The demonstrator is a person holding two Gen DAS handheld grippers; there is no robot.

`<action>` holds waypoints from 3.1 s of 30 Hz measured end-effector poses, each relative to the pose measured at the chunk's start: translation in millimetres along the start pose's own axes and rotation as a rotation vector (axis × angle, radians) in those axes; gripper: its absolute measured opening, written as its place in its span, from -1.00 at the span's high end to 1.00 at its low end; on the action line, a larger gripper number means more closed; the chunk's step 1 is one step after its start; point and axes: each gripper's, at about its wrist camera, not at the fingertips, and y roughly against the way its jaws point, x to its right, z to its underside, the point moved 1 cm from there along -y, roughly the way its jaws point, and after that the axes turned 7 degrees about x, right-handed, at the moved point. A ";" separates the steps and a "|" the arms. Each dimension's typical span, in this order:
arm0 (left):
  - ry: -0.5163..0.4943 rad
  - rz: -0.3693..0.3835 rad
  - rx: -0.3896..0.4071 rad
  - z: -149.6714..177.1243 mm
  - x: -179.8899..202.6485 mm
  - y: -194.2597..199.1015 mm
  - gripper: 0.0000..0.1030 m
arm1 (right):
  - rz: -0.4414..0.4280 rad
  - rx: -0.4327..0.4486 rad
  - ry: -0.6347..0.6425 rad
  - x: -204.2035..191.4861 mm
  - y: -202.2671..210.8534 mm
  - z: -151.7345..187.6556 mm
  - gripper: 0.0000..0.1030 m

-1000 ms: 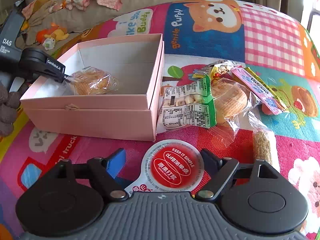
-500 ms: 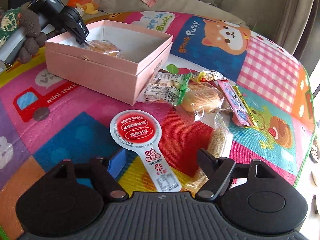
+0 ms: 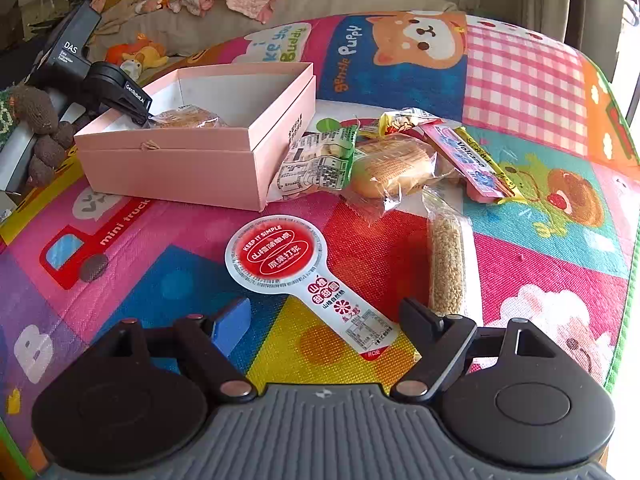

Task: Organize objects
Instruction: 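Lift the red paddle snack over the box and release it inside, then grasp the clear bag of grain sticks with the right gripper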

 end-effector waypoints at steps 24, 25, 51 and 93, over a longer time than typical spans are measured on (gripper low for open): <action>-0.029 0.013 0.018 2.6 -0.7 1.5 0.71 | -0.223 0.094 0.072 -38.7 74.5 -102.7 -0.09; -0.032 0.012 0.018 2.7 -0.3 1.6 0.71 | -0.218 0.119 0.062 -37.3 75.7 -115.2 -0.09; -0.149 0.041 0.020 10.6 4.2 10.6 0.65 | 0.137 0.038 -0.095 76.0 -0.8 -91.0 -0.48; -0.141 -0.008 -0.015 7.3 24.3 12.0 0.75 | 0.167 -0.072 -0.070 55.9 -17.7 -16.0 0.24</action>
